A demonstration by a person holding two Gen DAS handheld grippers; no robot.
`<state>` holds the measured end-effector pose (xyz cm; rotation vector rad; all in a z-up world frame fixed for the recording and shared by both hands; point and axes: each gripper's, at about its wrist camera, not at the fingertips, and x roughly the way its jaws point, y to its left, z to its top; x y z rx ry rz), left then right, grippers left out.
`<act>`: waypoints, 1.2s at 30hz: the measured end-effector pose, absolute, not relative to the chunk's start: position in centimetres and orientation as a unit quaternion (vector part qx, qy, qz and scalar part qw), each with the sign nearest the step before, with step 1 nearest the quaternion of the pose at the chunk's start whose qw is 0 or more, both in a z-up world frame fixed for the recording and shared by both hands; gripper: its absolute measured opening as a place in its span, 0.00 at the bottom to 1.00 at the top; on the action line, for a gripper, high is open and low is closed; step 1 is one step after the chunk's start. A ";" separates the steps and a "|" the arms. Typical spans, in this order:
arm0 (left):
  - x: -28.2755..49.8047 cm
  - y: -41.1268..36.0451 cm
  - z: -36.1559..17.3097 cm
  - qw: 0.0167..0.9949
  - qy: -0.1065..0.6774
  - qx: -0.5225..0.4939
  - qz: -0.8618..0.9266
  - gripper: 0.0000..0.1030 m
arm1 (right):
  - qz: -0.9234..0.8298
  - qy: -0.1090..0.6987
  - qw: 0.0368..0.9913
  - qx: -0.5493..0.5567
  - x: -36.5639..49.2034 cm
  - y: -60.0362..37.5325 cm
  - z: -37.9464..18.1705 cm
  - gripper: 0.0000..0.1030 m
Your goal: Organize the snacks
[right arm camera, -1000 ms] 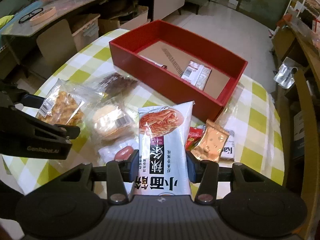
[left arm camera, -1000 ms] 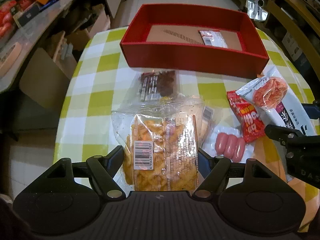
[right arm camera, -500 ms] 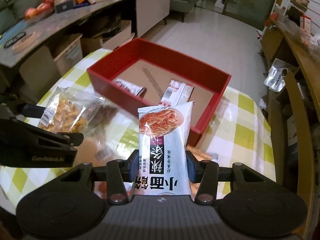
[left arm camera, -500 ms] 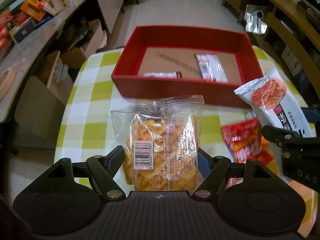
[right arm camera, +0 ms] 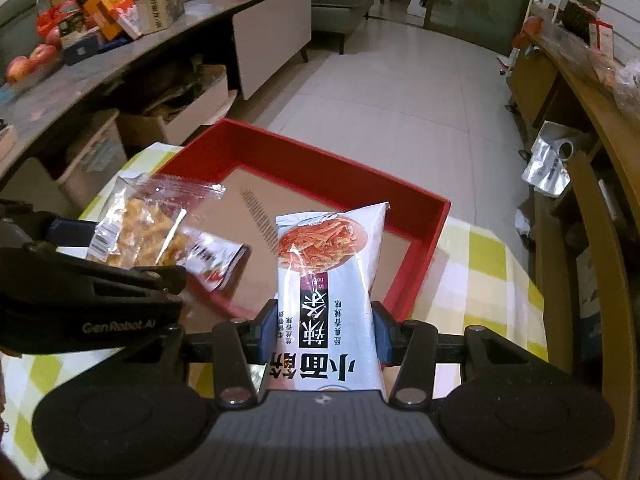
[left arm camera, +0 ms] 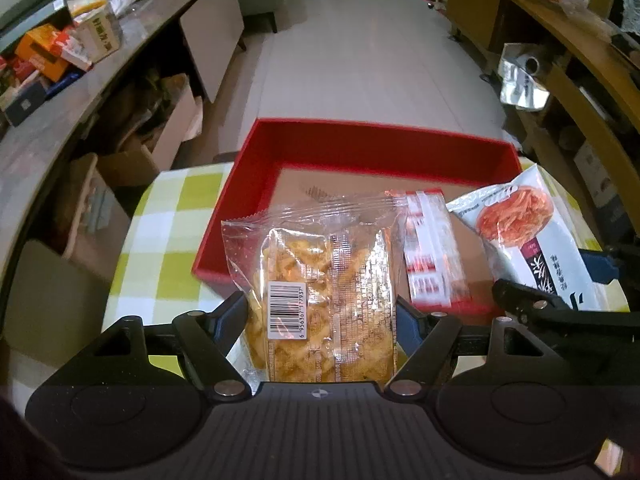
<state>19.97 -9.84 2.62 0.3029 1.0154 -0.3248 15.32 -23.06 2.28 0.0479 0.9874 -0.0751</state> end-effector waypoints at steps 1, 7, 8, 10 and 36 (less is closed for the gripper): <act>20.6 -10.0 2.5 0.850 0.484 0.140 -0.153 0.77 | -0.037 0.474 0.880 0.023 15.9 -23.3 2.0 0.53; 24.0 -11.2 1.6 0.856 0.478 0.139 -0.140 0.77 | -0.045 0.465 0.883 0.045 18.8 -24.9 0.5 0.53; 24.6 -11.4 1.3 0.856 0.479 0.136 -0.139 0.77 | -0.045 0.462 0.884 0.047 19.2 -25.1 0.2 0.53; 25.4 -11.7 0.9 0.856 0.480 0.130 -0.140 0.78 | -0.049 0.461 0.884 0.051 20.0 -25.5 -0.5 0.53; 23.3 -9.9 1.1 0.849 0.481 0.174 -0.134 0.91 | -0.052 0.473 0.879 0.031 18.2 -24.8 0.5 0.60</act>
